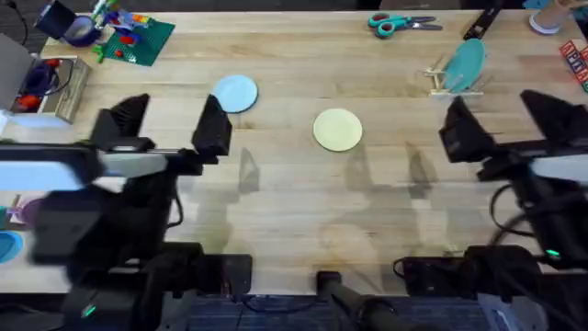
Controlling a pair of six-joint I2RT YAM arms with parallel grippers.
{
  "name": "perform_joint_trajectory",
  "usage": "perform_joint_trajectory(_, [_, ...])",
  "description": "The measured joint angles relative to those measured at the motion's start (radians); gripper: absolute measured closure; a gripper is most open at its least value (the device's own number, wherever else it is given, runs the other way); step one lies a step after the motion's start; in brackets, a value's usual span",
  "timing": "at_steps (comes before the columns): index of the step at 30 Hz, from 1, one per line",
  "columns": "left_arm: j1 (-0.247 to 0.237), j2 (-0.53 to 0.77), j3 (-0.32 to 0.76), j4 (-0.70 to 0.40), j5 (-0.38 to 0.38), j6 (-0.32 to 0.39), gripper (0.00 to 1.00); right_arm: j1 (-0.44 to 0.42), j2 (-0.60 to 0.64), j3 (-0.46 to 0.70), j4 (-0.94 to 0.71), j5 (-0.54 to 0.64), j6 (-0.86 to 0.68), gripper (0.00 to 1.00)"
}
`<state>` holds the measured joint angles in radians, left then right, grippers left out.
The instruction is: Pick up the plates from the table one by one and place each into a slot on the dish rack.
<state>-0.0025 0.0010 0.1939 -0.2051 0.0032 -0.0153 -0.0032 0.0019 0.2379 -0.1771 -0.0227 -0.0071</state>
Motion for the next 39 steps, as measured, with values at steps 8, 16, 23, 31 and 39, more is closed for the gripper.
perform_joint_trajectory(8, [0.000, 0.089, 0.360, -0.308, 0.000, 0.000, 0.008, 0.000, 0.138, 0.267, -0.171, 0.000, 0.000, 0.007])
perform_joint_trajectory(16, [0.000, 0.349, 0.728, -0.575, 0.000, 0.000, 0.007, 0.000, 0.359, 0.545, -0.349, 0.000, 0.000, 0.007])
perform_joint_trajectory(23, [0.000, 0.594, 0.979, -0.721, 0.005, 0.000, 0.007, 0.000, 0.573, 0.785, -0.518, 0.000, 0.000, 0.007])
perform_joint_trajectory(31, [0.000, 0.848, 1.241, -0.901, 0.031, 0.000, 0.007, 0.000, 0.805, 1.008, -0.724, 0.000, 0.000, 0.007])
perform_joint_trajectory(39, [0.000, 1.038, 1.450, -1.032, 0.088, -0.005, 0.007, 0.000, 0.976, 1.193, -0.879, 0.000, 0.000, 0.007])
